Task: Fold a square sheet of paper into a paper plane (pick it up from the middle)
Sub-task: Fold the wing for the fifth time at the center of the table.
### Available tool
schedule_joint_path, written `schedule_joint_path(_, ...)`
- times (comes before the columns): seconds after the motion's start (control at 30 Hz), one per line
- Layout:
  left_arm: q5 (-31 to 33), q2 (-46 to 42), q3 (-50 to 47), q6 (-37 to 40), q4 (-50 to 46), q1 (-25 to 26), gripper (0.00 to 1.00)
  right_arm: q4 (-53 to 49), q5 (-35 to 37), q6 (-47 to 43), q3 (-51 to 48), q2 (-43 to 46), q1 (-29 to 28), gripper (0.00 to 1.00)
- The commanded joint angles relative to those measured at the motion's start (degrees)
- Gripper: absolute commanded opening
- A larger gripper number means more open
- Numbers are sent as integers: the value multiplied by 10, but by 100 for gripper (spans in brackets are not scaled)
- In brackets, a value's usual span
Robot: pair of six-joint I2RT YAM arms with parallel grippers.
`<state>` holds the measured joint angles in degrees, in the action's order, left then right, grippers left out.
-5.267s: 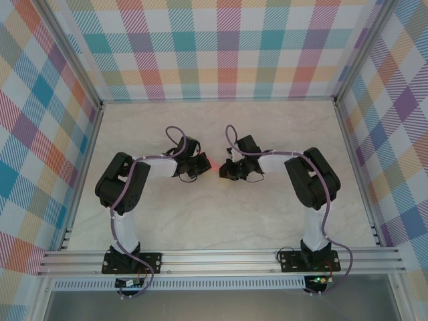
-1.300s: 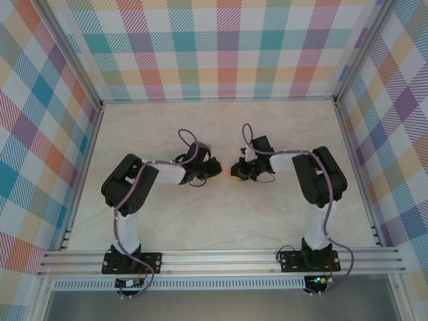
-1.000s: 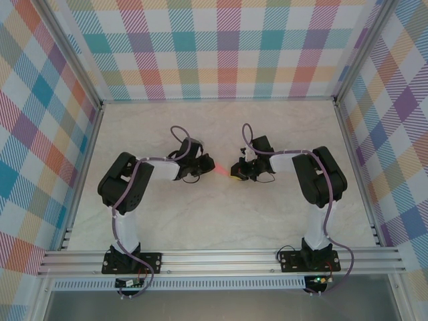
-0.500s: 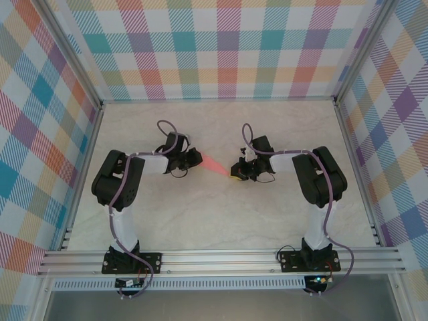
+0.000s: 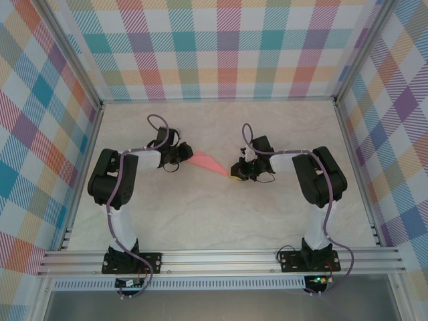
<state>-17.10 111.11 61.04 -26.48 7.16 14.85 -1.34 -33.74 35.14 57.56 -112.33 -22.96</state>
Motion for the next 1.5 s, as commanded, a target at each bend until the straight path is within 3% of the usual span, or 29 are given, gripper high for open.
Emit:
schedule_joint_path(0.0, -23, -55, -19, -1, 7, -7, 16, -114, 107, -17, -26, -38, 11, 0)
schedule_joint_path(0.13, -36, -123, -63, -19, 38, 7, 17, -115, 108, -16, -25, -39, 11, 0)
schedule_joint_path(0.33, 26, -199, -113, -39, 36, 43, 21, -113, 104, -18, -25, -35, 11, 0)
schedule_joint_path(0.47, 79, -239, -137, -57, 11, 54, 27, -95, 70, -25, -23, 3, 11, 6)
schedule_joint_path(0.6, 96, -268, -155, -73, -8, 62, 35, -86, 42, -33, -9, 62, 11, 17)
schedule_joint_path(0.7, 106, -278, -156, -75, -36, 76, 45, -87, 37, -43, 5, 113, 11, 31)
schedule_joint_path(0.87, 162, -285, -139, -77, -103, 112, 62, -85, 96, -57, -10, 211, 11, 53)
schedule_joint_path(1.03, 242, -270, -95, -99, -170, 169, 73, -80, 204, -69, -57, 282, 12, 66)
schedule_joint_path(1.23, 403, -184, 24, -156, -314, 258, 77, -87, 288, -68, -90, 310, 12, 76)
schedule_joint_path(1.47, 459, -34, 180, -181, -406, 296, 80, -91, 343, -79, -106, 321, 12, 88)
